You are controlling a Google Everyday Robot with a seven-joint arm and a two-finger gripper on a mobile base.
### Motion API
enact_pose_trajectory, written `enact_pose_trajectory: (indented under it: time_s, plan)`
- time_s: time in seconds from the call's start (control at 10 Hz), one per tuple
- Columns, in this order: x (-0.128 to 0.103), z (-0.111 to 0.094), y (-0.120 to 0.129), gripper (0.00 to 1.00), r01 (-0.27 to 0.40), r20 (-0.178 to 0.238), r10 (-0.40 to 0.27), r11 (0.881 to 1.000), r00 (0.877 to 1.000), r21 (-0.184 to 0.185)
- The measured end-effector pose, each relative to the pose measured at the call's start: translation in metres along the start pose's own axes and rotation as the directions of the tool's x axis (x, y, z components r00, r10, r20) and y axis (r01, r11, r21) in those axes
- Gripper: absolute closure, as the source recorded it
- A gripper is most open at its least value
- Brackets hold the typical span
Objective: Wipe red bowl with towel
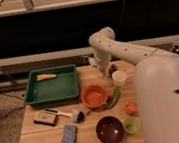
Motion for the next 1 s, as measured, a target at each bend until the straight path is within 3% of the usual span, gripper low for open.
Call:
enact_pose_trajectory:
  time_s: [0.2, 0.4, 0.6, 1.0]
  plan:
    - [-0.028, -0.039, 0.008, 1.0, 0.035, -0.041, -0.034, 0.999, 0.999, 0.011]
    - [-0.056, -0.055, -0.004, 1.0, 0.103, -0.054, -0.102, 0.995, 0.993, 0.02]
    - [-0.082, -0.057, -0.026, 1.0, 0.184, -0.049, -0.183, 0.983, 0.982, 0.028]
    - [-0.1, -0.038, -0.078, 0.96, 0.326, -0.016, -0.325, 0.945, 0.945, 0.028]
